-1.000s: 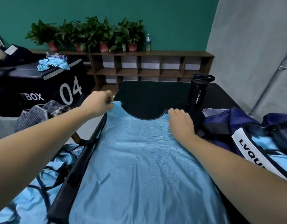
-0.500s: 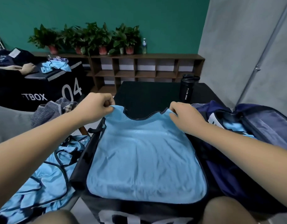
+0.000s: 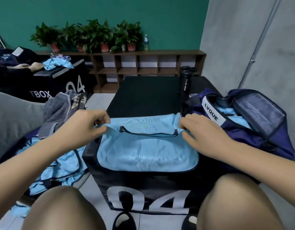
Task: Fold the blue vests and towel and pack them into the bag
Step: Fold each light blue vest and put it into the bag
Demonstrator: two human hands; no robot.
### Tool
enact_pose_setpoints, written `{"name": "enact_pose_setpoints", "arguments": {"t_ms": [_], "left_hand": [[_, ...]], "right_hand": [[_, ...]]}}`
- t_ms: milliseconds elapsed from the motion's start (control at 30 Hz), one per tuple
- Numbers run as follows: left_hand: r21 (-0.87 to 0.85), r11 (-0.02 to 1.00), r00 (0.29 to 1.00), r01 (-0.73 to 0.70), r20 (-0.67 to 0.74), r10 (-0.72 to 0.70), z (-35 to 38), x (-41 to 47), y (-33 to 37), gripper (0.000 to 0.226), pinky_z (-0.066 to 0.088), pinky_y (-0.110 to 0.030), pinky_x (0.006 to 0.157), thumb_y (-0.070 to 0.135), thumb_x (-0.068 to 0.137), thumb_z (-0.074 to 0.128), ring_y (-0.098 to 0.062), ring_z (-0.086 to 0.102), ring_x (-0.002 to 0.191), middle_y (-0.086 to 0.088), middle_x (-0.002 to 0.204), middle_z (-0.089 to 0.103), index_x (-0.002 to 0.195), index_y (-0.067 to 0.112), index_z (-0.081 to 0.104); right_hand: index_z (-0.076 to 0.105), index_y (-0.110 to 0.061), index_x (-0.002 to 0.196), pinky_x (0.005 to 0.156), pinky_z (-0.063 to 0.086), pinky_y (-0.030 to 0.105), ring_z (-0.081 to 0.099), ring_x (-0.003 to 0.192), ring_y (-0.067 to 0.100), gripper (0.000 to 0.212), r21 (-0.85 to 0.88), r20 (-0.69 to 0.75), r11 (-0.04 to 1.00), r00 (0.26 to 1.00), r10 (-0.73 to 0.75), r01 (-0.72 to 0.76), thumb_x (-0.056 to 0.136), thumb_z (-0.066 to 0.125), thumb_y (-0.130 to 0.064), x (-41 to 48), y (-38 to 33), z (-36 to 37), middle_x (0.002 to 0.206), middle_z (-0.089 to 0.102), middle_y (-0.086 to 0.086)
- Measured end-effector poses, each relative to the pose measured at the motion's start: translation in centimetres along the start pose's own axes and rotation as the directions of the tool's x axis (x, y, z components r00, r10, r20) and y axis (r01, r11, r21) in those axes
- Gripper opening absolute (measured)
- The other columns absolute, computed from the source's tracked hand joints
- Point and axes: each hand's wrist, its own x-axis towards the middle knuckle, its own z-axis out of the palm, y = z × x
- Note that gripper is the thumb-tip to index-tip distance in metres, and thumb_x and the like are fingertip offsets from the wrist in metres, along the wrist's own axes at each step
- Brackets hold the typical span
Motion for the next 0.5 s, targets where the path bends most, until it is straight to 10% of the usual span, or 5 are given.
{"name": "enact_pose_setpoints", "arguments": {"t_ms": [500], "left_hand": [[0.129, 0.988, 0.904, -0.083, 0.428, 0.021, 8.1, -7.2, -4.0, 0.027, 0.042, -0.014, 0.071, 0.026, 0.078, 0.074, 0.004, 0.058, 0.086, 0.020, 0.085, 0.061, 0.084, 0.046, 0.056]], "right_hand": [[0.054, -0.027, 0.092, 0.076, 0.040, 0.033, 0.053, 0.086, 0.023, 0.012, -0.069, 0.284, 0.979, 0.945, -0.164, 0.191, 0.081, 0.053, -0.022, -7.3, 0.6, 6.8, 0.088, 0.050, -0.006]]}}
